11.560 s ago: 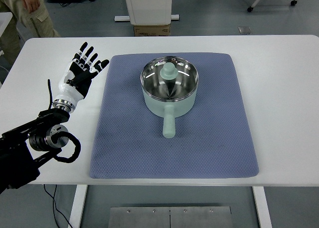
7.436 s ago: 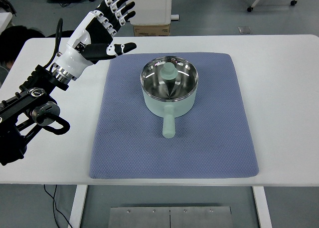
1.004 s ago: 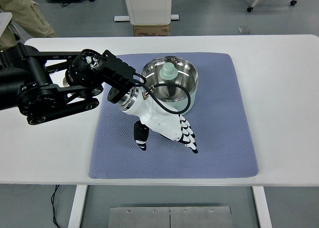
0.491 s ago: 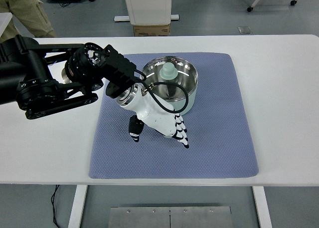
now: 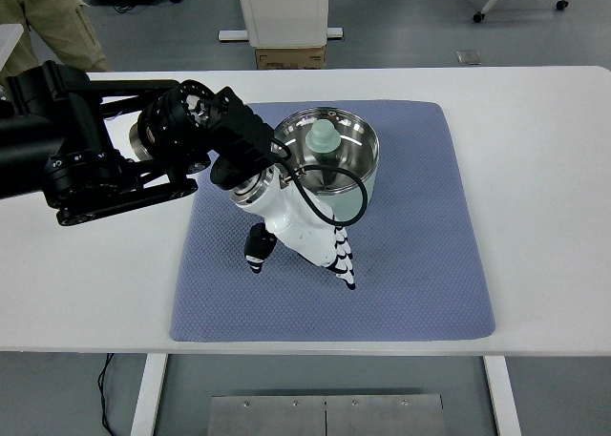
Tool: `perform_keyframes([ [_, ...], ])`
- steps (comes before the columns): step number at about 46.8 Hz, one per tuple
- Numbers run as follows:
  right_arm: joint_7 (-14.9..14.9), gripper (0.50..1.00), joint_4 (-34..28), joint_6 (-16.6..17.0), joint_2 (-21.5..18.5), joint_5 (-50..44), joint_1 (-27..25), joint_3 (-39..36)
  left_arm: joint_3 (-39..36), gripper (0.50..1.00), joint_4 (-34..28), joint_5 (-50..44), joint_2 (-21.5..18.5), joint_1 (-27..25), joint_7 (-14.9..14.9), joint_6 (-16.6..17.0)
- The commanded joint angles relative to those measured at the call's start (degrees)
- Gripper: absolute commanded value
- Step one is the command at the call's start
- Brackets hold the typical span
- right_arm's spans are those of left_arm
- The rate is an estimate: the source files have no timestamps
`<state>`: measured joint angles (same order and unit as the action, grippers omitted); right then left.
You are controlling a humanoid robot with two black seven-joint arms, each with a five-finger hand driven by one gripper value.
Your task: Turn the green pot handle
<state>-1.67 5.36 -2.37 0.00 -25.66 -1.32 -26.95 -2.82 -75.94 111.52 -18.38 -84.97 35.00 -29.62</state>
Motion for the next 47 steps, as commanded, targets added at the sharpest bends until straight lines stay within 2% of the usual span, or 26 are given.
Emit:
perform_keyframes([
  [1, 0.00, 1.000, 0.00, 0.00, 0.00, 0.00, 0.00, 0.05, 0.01, 1.000, 0.00, 0.10, 0.63, -0.89, 0.00, -0.97],
  [29, 0.00, 1.000, 0.00, 0.00, 0.00, 0.00, 0.00, 0.05, -0.52, 1.000, -2.11, 7.04, 1.51, -1.77, 0.00, -4.05],
  [47, 0.00, 1.000, 0.00, 0.00, 0.00, 0.00, 0.00, -0.12, -1.57, 1.000, -2.37, 10.64, 1.60, -3.18, 0.00, -4.22],
])
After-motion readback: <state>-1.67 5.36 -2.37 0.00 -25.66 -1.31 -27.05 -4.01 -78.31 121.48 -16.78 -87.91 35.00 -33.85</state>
